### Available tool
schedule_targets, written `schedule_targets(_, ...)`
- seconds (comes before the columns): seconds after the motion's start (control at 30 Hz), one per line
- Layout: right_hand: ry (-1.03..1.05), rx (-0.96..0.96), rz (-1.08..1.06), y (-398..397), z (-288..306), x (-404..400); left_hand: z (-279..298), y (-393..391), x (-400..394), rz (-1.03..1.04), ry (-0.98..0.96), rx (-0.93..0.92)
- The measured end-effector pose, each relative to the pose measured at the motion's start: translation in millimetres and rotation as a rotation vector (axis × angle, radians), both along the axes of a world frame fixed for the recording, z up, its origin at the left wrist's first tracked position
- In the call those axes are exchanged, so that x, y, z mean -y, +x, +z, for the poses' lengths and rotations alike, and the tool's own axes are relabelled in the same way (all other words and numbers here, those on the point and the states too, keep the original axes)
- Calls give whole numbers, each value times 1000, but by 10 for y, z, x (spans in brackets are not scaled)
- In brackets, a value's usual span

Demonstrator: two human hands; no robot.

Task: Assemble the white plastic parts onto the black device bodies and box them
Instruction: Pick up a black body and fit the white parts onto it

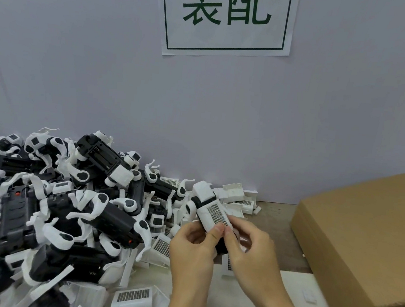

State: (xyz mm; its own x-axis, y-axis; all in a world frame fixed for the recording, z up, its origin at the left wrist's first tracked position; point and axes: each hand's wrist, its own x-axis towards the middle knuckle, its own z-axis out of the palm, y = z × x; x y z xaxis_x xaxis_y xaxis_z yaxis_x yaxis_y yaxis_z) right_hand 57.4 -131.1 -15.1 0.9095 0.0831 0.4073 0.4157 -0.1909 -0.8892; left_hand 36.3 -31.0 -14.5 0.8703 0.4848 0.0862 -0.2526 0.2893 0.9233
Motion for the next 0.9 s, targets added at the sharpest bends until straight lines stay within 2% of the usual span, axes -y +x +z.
schedule_targets(0.07, -119, 43, -30, -2, -24, 0, 16, 5, -6, 44, -100, -3)
schedule_targets(0.2, -257, 22, 51, -6, -71, -34, 56, -6, -15, 44, -240, 9)
schedule_targets(0.3, -302, -16, 87, -11, -76, -75, 46, 0, -8, 25, -248, -5)
schedule_targets(0.47, -275, -34, 60, -11, -87, -86, 43, -7, -6, -3, -173, 29)
schedule_targets(0.63, -248, 77, -17, -54, -11, -20, 55, -23, 7, -71, -54, 65)
schedule_targets(0.8, -273, -41, 149, -60, -42, -16, 59, -34, -7, -1, 50, 81)
schedule_targets(0.9, -215, -53, 215, -34, -42, 22, 18, -16, -6, 31, 220, 88)
